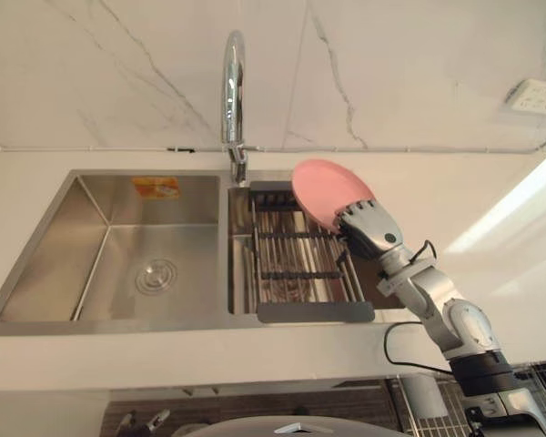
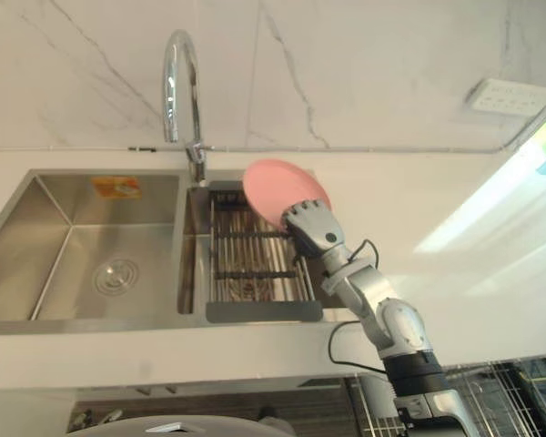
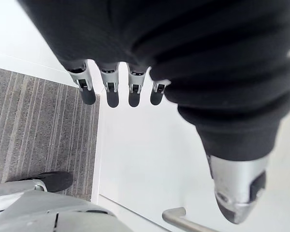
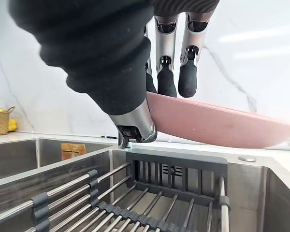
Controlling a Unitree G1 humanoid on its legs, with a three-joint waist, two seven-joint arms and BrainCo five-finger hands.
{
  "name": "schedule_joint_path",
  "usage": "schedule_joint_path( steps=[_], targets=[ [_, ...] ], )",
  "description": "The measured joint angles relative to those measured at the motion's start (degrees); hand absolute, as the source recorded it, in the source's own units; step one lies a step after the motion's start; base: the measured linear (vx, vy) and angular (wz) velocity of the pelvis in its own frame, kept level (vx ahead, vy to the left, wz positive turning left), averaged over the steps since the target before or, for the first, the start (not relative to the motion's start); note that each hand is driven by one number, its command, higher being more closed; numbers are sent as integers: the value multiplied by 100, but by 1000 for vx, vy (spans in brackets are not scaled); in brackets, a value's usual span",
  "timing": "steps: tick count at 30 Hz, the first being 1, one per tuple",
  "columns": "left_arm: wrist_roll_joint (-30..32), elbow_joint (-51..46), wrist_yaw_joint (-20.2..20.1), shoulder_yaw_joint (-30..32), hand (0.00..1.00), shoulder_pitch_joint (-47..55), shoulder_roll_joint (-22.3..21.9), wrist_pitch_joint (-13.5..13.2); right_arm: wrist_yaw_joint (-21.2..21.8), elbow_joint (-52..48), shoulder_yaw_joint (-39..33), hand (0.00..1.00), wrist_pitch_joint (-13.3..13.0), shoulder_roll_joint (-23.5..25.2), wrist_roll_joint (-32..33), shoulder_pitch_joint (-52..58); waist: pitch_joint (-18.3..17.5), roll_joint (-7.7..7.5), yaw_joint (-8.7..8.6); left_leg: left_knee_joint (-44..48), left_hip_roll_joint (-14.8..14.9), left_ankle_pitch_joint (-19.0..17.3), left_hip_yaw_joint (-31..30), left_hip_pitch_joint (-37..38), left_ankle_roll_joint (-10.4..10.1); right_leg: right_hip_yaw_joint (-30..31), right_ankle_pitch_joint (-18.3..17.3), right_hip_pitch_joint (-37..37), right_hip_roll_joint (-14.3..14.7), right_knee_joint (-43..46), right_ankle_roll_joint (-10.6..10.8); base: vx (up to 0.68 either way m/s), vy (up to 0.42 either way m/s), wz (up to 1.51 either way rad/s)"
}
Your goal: Walk over to the sink, pick up the cup, carry it to the dishwasher, place the cup inside the dishwasher, then close the dishwasher door
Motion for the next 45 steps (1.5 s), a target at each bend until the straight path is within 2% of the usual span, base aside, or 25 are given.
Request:
schedule_joint_path(
  steps=[1,3,5,8,11,12,13,14,15,16,18,21,22,25,26,27,28,29,30,32,33,34,36,39,45],
  targets=[
    [25,1,0,0,0,6,-4,-48,11,-19,-20,100,-27,-10,0,31,10,8,19,343,13,-180,-12,-106,4,26,-30,35,-5,31,5,1,21,-4],
    [93,-1,-5,-22,0,43,-148,-182,24,-186,-18,100,-113,-278,1,49,137,267,95,1904,221,-1031,-118,-592,29,256,-356,-132,77,626,18,-70,69,-36],
    [84,-4,-7,-32,0,51,-216,-181,12,-194,-18,100,-173,-419,0,41,151,396,150,2145,221,-1178,-164,-584,57,556,-398,-268,98,890,45,-66,107,-71],
    [-13,-225,-67,-35,0,6,-185,-117,-119,-190,-116,100,-127,-450,-12,4,233,295,115,1853,69,-1145,147,-531,165,1001,-201,-617,6,878,93,-96,79,-67],
    [-53,-454,-173,-81,0,-160,-130,32,-192,-187,-169,100,34,-452,-2,-216,322,199,56,2312,50,-1334,232,-1005,247,1402,-22,-1075,34,887,68,-170,107,-70],
    [-31,-465,-173,-60,0,-179,-99,87,-231,-187,-187,100,141,-451,-2,-284,389,128,43,2596,77,-1436,369,-1156,298,1453,3,-1238,47,865,0,-239,146,-76],
    [-37,-450,-175,-58,0,-172,-89,141,-301,-186,-215,100,205,-440,-5,-291,445,140,68,2535,217,-1413,576,-1143,381,1033,-277,-1236,22,738,-478,-189,113,-80],
    [-45,-438,-162,-52,0,-169,-114,148,-343,-183,-219,100,211,-442,-8,-313,432,286,122,2419,352,-1357,738,-1095,435,643,-549,-1212,9,793,-791,-181,90,-120],
    [-174,-450,-113,16,0,-118,-182,143,-455,-95,-136,100,153,-437,-12,-538,484,345,293,2304,582,-1312,1140,-1024,430,11,-677,-1447,-153,1562,-919,-129,64,-123],
    [-246,-443,-106,43,0,-95,-186,146,-507,-48,-79,100,113,-431,-16,-650,489,346,342,2282,648,-1313,1302,-987,432,-240,-743,-1533,-272,2062,-989,-164,120,-140],
    [-413,-433,-110,75,0,-17,-125,183,-651,129,103,100,37,-422,-19,-952,452,291,458,2221,796,-1300,1734,-847,435,-809,-1053,-1390,-829,3477,-1169,-72,105,-102],
    [-478,-417,-125,106,0,-30,14,238,-679,472,277,100,41,-417,-24,-1361,366,154,634,2186,1044,-1201,2202,-878,342,-850,-1068,-1001,-1336,4078,-1195,6,-35,-93],
    [-485,-417,-128,103,0,-41,40,250,-678,543,316,100,40,-417,-24,-1452,361,143,649,2185,1094,-1167,2258,-906,310,-819,-1064,-946,-1404,4096,-1196,-12,-117,-83],
    [-485,-412,-142,99,0,-187,100,363,-590,738,348,100,30,-427,-15,-1635,339,96,717,2287,1327,-1021,2402,-996,160,-820,-973,-645,-1599,3567,-966,5,-234,-83],
    [-482,-405,-160,104,0,-273,105,407,-528,818,345,100,31,-442,-5,-1662,338,80,797,2377,1433,-981,2484,-967,91,-928,-960,-581,-1627,3184,-803,-17,-394,-99],
    [-473,-403,-165,111,0,-339,113,413,-498,808,341,100,14,-450,11,-1666,311,-4,819,2463,1505,-925,2492,-975,-5,-1079,-810,-515,-1598,2602,-642,-22,-430,-94],
    [-466,-403,-168,112,0,-360,130,411,-492,802,336,100,-22,-451,54,-1666,312,-67,804,2500,1514,-894,2496,-972,-60,-1126,-555,-421,-1574,2273,-609,-22,-519,-62],
    [-467,-344,-101,155,0,-440,143,420,-467,797,320,100,-53,-520,185,-1623,332,-105,721,2567,1578,-819,2468,-953,-214,-1218,-584,-220,-1451,1928,-104,-13,-549,-33],
    [-472,-181,24,486,0,-449,29,434,-356,796,300,100,-46,-724,231,-1523,305,31,647,2468,1743,-679,2411,-936,-425,-1263,-694,-124,-1166,1714,150,2,-517,-21],
    [-457,-143,50,534,0,-296,29,416,-243,797,170,100,0,-1033,230,-1380,283,267,609,1959,1837,-428,2237,-817,-542,-1272,-681,44,-835,1376,196,14,-346,-14],
    [-448,-137,51,546,0,-242,42,413,-221,793,67,100,13,-1075,231,-1329,271,288,602,1713,1771,-317,2146,-744,-552,-1274,-670,91,-767,1255,214,2,-298,-14],
    [-371,-133,78,593,0,-156,41,397,-165,791,-115,100,61,-1106,230,-1261,269,294,595,1244,1649,5,2068,-538,-628,-1276,-625,176,-664,1017,288,0,-211,-8],
    [-353,-121,119,617,0,-51,-3,300,-111,790,-297,100,92,-1122,230,-1238,263,296,561,894,1583,264,2012,-408,-802,-1300,-552,275,-550,707,391,37,-146,-1],
    [-213,-89,122,607,0,-41,-17,163,-94,785,-433,100,94,-1116,256,-1192,248,293,493,750,1464,301,1962,-416,-842,-1416,-394,442,-488,268,557,-5,-56,10],
    [-67,-103,74,592,0,-120,74,59,142,774,-444,100,163,-932,458,-808,211,175,435,720,1340,325,1837,-565,-809,-1527,-182,457,-520,3,585,-27,15,7]
  ],
)
